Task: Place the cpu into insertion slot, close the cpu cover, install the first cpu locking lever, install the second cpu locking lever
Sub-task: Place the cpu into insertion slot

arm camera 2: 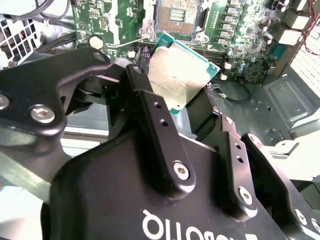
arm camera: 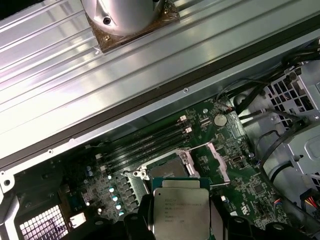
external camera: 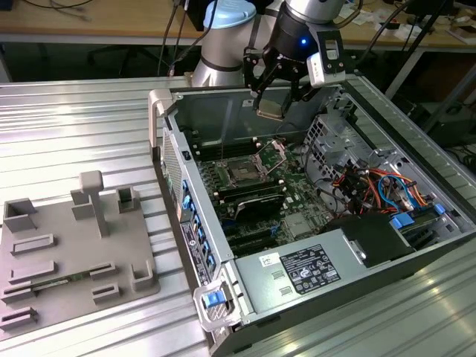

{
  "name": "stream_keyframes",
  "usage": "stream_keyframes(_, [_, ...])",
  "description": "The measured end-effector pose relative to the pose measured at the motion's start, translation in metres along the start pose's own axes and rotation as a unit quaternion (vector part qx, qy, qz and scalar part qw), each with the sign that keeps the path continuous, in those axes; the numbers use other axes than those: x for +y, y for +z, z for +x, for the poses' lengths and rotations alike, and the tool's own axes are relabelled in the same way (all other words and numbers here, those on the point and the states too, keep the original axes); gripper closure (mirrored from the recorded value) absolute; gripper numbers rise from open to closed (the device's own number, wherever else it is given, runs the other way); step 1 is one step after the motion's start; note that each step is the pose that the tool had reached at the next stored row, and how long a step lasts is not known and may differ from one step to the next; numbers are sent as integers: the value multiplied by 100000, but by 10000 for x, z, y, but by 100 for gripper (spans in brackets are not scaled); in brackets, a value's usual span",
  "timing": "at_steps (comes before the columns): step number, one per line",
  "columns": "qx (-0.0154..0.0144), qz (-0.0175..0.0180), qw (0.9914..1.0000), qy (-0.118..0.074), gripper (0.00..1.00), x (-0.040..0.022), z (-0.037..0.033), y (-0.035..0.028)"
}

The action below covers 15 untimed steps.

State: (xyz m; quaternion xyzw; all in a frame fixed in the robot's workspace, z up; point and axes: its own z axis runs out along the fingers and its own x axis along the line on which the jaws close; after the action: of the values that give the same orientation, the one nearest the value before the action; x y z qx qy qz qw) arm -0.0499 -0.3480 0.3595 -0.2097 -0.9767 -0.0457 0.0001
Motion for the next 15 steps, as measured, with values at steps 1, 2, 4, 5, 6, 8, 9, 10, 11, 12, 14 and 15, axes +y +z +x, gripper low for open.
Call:
stream_keyframes(1, [0,-2,100000,2,45,0,0,0])
stream_keyframes(2, [-1,-1,100000,0,45,0,0,0])
stream_keyframes(4, [1,-3,100000,0,45,0,0,0])
stream_keyframes(5, [1,-1,100000,0,45,0,1,0])
stream_keyframes(6, [0,-2,100000,1,45,0,1,0])
stream_keyframes(8, [-2,0,100000,-1,45,0,1,0])
stream_keyframes(9, [-1,-1,100000,-1,45,0,1,0])
stream_keyframes(10, [0,-4,100000,0,45,0,1,0])
stream_keyframes(11, [0,0,100000,48,45,-1,1,0])
stream_keyframes(12, [-12,-1,100000,174,45,-1,1,0])
stream_keyframes(14, [-71,-14,99997,794,45,-1,1,0])
stream_keyframes(15, [-103,-19,99993,1165,45,-1,1,1])
